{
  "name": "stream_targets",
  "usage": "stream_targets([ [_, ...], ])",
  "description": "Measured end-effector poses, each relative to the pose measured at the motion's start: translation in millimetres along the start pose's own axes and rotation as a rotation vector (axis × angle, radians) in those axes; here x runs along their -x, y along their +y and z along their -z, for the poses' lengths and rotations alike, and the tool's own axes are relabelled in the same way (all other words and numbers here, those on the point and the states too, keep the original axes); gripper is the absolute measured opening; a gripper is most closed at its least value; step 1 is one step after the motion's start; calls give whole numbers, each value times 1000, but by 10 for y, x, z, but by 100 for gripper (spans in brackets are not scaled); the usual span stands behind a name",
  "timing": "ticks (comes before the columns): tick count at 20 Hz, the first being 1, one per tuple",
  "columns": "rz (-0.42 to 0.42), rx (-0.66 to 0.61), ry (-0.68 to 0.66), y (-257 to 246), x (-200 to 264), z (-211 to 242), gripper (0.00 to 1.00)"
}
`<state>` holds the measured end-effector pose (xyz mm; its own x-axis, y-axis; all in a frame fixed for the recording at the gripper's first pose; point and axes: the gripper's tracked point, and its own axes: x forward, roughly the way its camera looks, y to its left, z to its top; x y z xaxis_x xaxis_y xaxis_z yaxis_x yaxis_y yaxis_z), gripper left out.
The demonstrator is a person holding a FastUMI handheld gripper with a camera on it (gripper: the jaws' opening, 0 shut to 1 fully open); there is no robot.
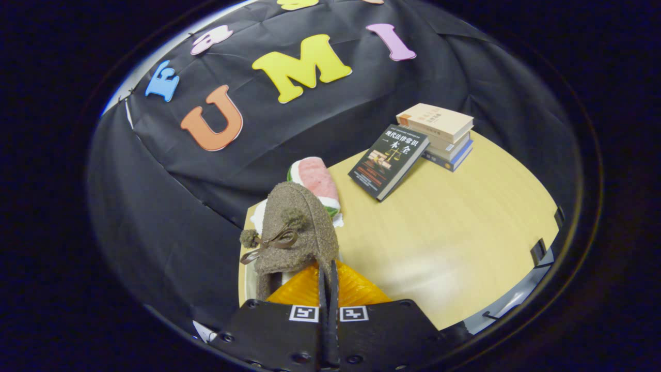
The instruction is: Open the storage box then place both shoes into the box .Put the left shoe in first, then the right shoe, with the right side of both shoes facing outward in a uniform manner.
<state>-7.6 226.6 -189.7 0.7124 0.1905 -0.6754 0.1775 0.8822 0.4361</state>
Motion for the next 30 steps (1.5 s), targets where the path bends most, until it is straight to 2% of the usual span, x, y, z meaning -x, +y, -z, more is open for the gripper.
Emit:
stream_targets([
  [4, 26, 36, 16, 312, -195, 290, 0],
  [9, 92, 119, 19, 416, -477, 560, 0],
  [15, 183, 195, 32, 296, -745, 743, 0],
  [19, 196, 207, 50, 247, -884, 810, 1],
  [20, 204, 206, 55, 222, -896, 821, 5],
  [21, 197, 201, 58, 229, -910, 827, 5],
  [22, 186, 198, 64, 243, -921, 843, 11],
  [23, 168, 193, 72, 276, -931, 863, 11],
  [27, 129, 230, 3, 359, -859, 666, 19],
  [28, 121, 239, -12, 355, -824, 612, 31],
  [30, 112, 254, -55, 331, -714, 469, 47],
])
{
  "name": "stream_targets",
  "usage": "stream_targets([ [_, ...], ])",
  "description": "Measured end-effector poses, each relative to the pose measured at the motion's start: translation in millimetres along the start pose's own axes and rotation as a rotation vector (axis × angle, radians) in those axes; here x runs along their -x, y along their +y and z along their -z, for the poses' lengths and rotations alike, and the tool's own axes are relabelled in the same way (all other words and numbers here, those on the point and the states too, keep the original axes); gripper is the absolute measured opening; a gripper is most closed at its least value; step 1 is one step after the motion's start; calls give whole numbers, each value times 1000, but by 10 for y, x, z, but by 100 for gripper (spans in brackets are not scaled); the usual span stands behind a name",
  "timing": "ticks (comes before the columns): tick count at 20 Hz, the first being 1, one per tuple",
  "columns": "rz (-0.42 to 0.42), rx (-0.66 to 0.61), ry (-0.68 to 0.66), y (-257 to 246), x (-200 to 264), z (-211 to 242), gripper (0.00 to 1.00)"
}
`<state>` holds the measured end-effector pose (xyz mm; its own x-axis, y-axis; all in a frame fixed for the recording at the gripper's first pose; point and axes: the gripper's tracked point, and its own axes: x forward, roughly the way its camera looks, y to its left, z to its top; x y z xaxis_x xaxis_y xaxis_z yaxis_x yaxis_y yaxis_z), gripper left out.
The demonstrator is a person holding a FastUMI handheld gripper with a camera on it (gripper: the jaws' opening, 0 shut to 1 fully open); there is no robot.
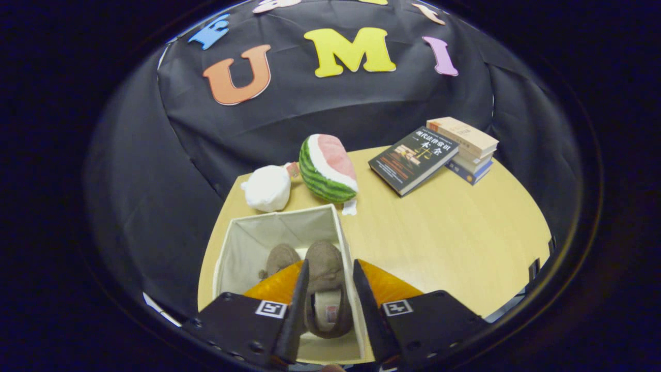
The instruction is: Open the storage box then place both shoes into the box .Put the left shoe in first, then the right shoe, with the right side of both shoes facing outward in a uniform manner.
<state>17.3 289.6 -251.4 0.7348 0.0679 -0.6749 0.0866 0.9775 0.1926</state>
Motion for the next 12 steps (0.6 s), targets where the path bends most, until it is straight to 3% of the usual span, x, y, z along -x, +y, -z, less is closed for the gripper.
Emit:
stream_targets([
  [4, 4, 31, -87, -180, 240, -244, 84],
  [8, 20, 78, -221, -487, 622, -581, 95],
  [12, 39, 110, -332, -834, 964, -846, 96],
])
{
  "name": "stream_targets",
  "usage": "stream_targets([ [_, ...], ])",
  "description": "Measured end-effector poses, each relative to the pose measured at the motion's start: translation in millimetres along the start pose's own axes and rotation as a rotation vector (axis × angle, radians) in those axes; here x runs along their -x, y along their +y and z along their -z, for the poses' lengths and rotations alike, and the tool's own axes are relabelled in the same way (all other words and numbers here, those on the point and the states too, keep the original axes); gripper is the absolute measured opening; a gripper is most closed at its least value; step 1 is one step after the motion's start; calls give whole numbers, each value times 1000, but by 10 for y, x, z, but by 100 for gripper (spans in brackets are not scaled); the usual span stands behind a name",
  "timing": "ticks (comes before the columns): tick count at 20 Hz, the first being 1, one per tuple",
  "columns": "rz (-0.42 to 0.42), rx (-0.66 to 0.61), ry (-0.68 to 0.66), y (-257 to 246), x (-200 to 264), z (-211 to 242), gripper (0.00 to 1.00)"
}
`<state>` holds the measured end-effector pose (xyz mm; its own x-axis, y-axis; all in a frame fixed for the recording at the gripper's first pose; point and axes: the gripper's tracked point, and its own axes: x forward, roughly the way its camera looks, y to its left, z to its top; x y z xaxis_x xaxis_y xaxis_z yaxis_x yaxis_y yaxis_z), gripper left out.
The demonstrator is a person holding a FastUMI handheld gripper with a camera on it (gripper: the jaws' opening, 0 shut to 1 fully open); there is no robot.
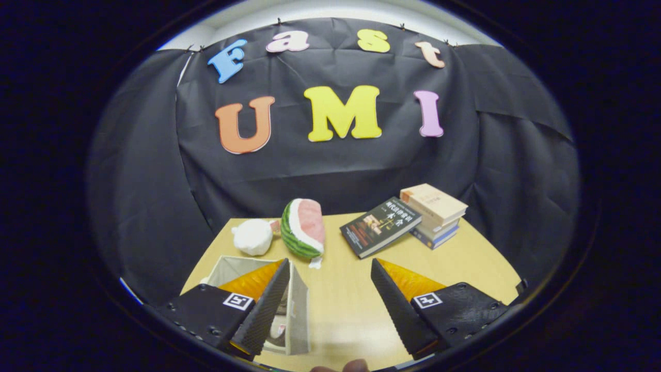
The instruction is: Open the storage box then place both shoes into the box .Put the left shoe in first, then the right shoe, with the right side of both shoes facing outward in a uniform manner.
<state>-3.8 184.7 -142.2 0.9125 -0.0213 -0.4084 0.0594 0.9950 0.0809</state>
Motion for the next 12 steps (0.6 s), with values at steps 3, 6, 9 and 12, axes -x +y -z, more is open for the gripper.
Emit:
stream_targets([
  [3, 16, -2, -40, -251, 153, -158, 96],
  [6, 32, -3, -107, -459, 338, -411, 96],
  [9, 24, -5, -145, -567, 488, -582, 96],
  [12, 18, -9, -173, -632, 598, -690, 96],
])
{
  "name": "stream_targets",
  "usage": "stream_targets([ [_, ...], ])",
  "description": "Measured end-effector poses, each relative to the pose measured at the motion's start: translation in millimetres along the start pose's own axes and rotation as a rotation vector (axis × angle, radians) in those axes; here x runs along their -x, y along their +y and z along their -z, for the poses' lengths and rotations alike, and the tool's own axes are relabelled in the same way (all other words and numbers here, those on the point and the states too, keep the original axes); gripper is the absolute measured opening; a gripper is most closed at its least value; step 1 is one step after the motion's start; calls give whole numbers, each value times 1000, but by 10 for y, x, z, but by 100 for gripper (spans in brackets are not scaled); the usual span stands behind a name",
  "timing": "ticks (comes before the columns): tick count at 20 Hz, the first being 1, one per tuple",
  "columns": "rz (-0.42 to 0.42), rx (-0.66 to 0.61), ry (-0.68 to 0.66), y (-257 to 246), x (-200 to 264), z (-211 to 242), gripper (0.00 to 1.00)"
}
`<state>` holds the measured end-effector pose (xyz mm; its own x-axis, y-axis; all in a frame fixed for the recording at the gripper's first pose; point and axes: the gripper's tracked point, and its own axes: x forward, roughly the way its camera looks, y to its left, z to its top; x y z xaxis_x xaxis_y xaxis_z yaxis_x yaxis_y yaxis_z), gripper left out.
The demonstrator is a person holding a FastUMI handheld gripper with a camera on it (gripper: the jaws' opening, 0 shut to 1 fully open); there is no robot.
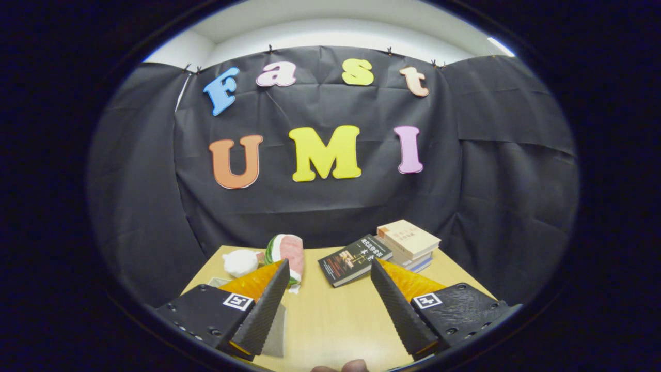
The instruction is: Open the storage box then place both shoes into the box .Put the left shoe in first, then the right shoe, with the right side of both shoes facing outward in a uniform manner.
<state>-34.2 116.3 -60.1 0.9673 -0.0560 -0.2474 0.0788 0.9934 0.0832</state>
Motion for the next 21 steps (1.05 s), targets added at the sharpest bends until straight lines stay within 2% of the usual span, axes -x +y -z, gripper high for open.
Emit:
stream_targets([
  [7, 2, 6, -28, -93, 163, -63, 96],
  [21, -15, 7, -41, 72, 270, -42, 96],
])
